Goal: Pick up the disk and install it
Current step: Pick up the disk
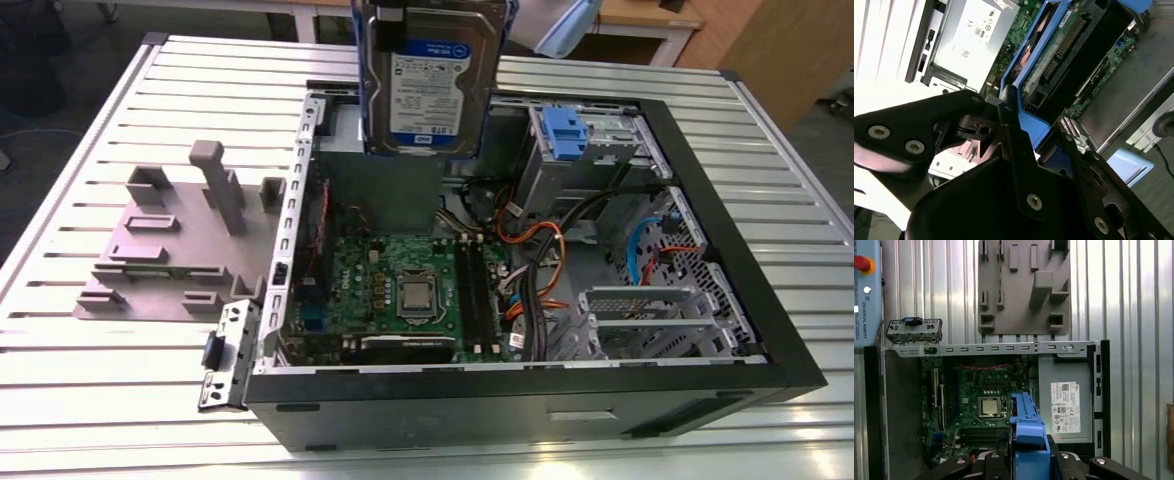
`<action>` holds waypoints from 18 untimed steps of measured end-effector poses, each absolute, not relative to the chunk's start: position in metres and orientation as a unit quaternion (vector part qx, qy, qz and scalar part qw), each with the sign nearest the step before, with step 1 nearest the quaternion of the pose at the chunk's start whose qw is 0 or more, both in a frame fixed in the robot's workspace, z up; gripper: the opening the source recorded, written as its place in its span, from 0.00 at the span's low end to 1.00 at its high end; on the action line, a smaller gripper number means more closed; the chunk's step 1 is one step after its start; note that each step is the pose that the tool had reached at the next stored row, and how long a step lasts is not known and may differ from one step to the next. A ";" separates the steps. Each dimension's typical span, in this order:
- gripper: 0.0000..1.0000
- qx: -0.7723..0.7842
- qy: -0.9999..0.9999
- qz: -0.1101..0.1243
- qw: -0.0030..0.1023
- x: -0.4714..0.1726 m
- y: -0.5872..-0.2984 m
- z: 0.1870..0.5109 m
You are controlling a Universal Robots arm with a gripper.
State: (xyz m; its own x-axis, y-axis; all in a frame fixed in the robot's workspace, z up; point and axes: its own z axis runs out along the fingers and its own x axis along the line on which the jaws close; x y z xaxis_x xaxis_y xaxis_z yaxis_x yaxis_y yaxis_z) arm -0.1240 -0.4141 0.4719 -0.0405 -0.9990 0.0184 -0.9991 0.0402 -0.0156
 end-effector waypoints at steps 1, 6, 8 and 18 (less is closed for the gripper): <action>0.36 0.693 -0.721 0.012 0.001 -0.124 -0.416 0.472; 0.36 0.692 -0.722 0.012 0.001 -0.117 -0.420 0.472; 0.36 0.691 -0.723 0.012 0.001 -0.113 -0.420 0.472; 0.36 0.686 -0.727 0.012 0.002 -0.096 -0.421 0.472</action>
